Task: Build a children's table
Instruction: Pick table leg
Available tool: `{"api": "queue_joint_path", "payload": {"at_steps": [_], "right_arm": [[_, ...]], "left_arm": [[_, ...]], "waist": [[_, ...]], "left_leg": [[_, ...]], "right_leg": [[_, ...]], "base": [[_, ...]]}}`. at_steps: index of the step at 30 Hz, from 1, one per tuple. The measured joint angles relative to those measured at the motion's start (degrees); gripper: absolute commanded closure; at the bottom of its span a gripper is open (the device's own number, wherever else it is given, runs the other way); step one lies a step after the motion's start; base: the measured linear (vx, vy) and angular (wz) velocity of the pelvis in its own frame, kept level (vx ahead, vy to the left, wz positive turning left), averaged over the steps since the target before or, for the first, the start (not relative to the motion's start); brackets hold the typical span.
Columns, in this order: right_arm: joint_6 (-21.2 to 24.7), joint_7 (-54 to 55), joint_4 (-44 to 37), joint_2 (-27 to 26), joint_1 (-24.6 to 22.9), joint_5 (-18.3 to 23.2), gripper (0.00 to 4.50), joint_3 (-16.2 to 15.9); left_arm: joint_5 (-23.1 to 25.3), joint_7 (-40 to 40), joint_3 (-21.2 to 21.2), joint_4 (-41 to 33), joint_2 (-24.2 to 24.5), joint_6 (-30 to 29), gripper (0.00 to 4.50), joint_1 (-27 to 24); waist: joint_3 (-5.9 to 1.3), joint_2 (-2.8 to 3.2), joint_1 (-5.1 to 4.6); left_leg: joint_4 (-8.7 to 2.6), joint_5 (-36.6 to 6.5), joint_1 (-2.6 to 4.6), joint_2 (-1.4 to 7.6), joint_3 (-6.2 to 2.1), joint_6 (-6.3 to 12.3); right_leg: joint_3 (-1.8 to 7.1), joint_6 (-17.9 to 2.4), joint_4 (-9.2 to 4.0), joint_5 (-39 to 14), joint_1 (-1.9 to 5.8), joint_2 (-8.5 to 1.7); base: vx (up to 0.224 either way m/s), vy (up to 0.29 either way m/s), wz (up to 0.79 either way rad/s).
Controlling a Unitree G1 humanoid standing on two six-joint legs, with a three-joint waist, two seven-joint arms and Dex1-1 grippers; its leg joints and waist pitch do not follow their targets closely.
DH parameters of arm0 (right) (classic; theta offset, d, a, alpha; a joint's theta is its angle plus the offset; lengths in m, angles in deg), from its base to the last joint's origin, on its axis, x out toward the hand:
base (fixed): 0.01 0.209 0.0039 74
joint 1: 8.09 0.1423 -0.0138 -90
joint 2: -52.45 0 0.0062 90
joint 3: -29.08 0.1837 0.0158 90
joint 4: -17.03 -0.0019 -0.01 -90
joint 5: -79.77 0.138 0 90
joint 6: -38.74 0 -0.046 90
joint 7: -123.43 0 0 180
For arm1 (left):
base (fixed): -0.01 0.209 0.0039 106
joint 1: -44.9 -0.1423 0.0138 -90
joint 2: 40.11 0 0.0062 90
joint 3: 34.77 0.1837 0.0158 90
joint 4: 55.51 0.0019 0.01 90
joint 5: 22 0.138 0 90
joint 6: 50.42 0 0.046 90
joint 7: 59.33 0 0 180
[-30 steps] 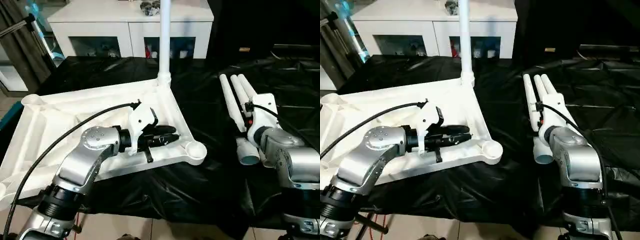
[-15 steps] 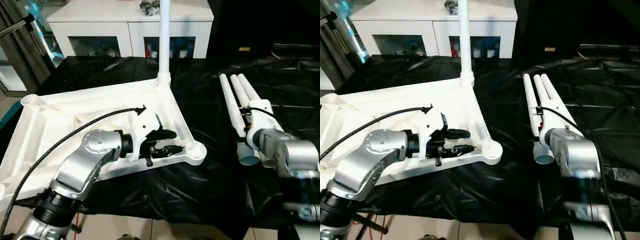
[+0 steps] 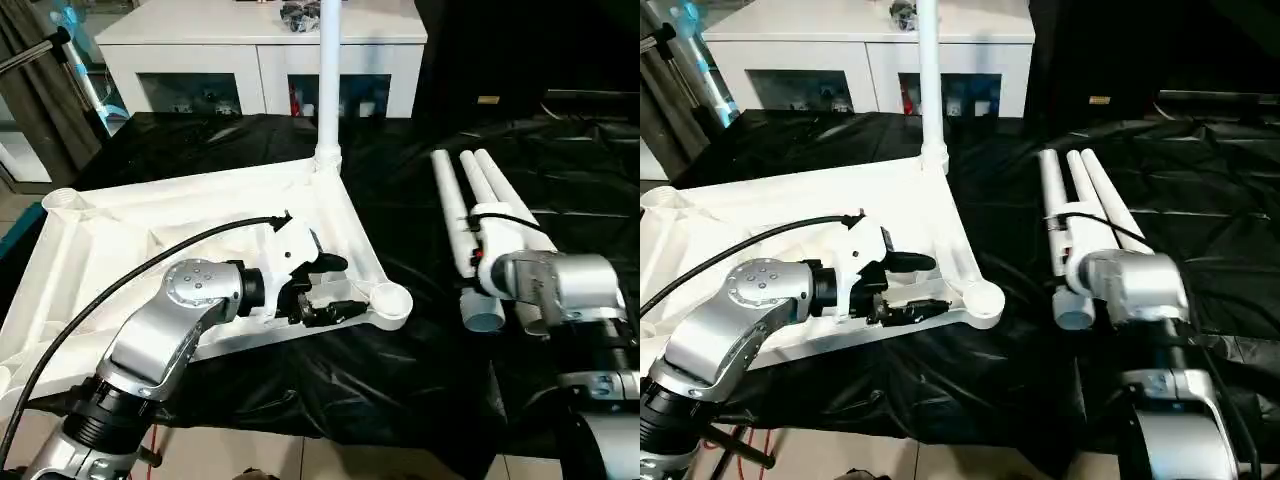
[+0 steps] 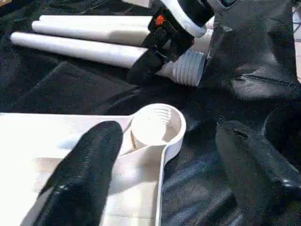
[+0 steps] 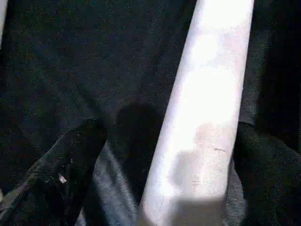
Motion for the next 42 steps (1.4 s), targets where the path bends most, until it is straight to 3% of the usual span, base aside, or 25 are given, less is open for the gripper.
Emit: {"api": "queue_joint_path", "payload": {"at_steps": [4, 9, 11, 14, 21, 25, 29, 36, 39, 42], "right_arm": [[0.43, -0.83, 1.33, -0.02, 0.58, -0.09, 0.0, -1.49], [1.47, -0.96, 2.27, -0.01, 1.3, -0.37, 0.0, -1.96], [1.83, -1.09, 2.39, 0.02, 1.45, -0.33, 0.35, -2.02], [2.16, -1.61, 2.49, 0.4, 1.54, -0.29, 0.4, -2.45], [2.28, -1.8, 2.69, 0.55, 1.54, -0.22, 0.98, -2.18], [2.15, -0.84, 2.82, 0.47, 1.16, -0.05, 1.41, -0.21], [1.82, 0.31, 3.21, -0.14, 0.96, 0.69, 1.65, 2.07], [-1.91, 2.85, 4.07, -2.34, 0.04, 1.88, 2.11, 6.8], [-4.09, 4.06, 2.19, -4.24, -1.76, 3.83, 2.37, 11.13], [-8.74, 3.27, -1.2, -8.1, -5.03, 9.08, 2.47, 17.49]], "left_arm": [[-0.03, 0.08, 0.02, -1.48, 0.54, -0.18, 0.2, 0.0], [-0.02, 0.11, 0.02, -1.48, 0.89, -0.17, 0.06, 0.0], [0.0, 0.11, 0.03, -1.43, 0.77, -0.15, 0.0, 0.05], [-0.01, 0.11, 0.17, -1.34, 0.34, -0.14, 0.0, 0.55], [-1.19, 0.39, 1.1, -1.38, 0.08, -2.38, 0.0, 1.46], [-1.35, 0.04, 1.21, -0.19, -0.81, -3.97, 0.0, 1.37], [-1.29, -3.83, -0.01, 3.05, -4.92, -3.91, 0.0, 1.71], [-1.44, -10.25, -3.52, 7.31, -9.88, -4.29, 0.0, 7.39], [-2.88, -12.11, -5.45, 8.12, -12.09, -6.58, 0.0, 7.63], [-5.65, -14.86, -8.69, 10.25, -16.43, -9.52, 0.0, 9.56]], "waist": [[-0.02, -0.73, 0.24], [-0.01, -0.87, 0.29], [-0.01, -0.89, 0.38], [-0.02, -0.94, 0.57], [-0.05, -0.96, 0.88], [-0.05, -0.97, 1.07], [-0.08, -0.93, 1.13], [-0.16, -1.04, 1.07], [-0.2, -1.07, 1.15], [-0.15, -0.98, 1.27]], "left_leg": [[0.01, 0.03, 0.08, 0.02, -0.04, -0.05], [0.07, 0.04, 0.06, 0.0, -0.04, -0.07], [0.07, 0.04, 0.06, 0.0, -0.04, -0.07], [0.07, 0.04, 0.06, 0.0, -0.04, -0.07], [0.07, 0.04, 0.07, 0.01, -0.03, -0.07], [0.08, 0.04, 0.07, 0.0, -0.04, -0.07], [0.14, 0.04, 0.09, 0.0, -0.05, -0.07], [0.17, 0.04, 0.17, 0.0, -0.1, -0.08], [0.17, 0.04, 0.11, 0.0, -0.12, -0.08], [0.17, 0.05, -0.02, -0.01, -0.09, -0.07]], "right_leg": [[-0.03, 0.04, 0.15, -0.03, 0.01, 0.0], [0.02, 0.04, 0.15, -0.03, 0.03, -0.01], [0.02, 0.03, 0.16, -0.03, 0.04, -0.01], [0.01, 0.03, 0.18, -0.02, 0.03, -0.01], [0.02, 0.04, 0.18, -0.03, 0.03, 0.0], [0.02, 0.03, 0.18, -0.03, 0.04, 0.0], [0.01, 0.01, 0.18, -0.01, 0.08, 0.0], [-0.02, 0.01, 0.19, 0.0, 0.19, -0.01], [-0.03, 0.01, 0.18, 0.0, 0.16, 0.0], [-0.02, -0.01, 0.15, 0.01, 0.06, -0.02]], "base": [[0.0, 0.0, 0.0], [0.0, 0.0, 0.0], [0.0, 0.0, 0.0], [0.0, 0.0, 0.0], [0.0, 0.0, 0.0], [0.0, 0.0, 0.0], [0.0, 0.0, 0.0], [0.0, 0.0, 0.0], [0.0, 0.0, 0.0], [0.0, 0.0, 0.0]]}}
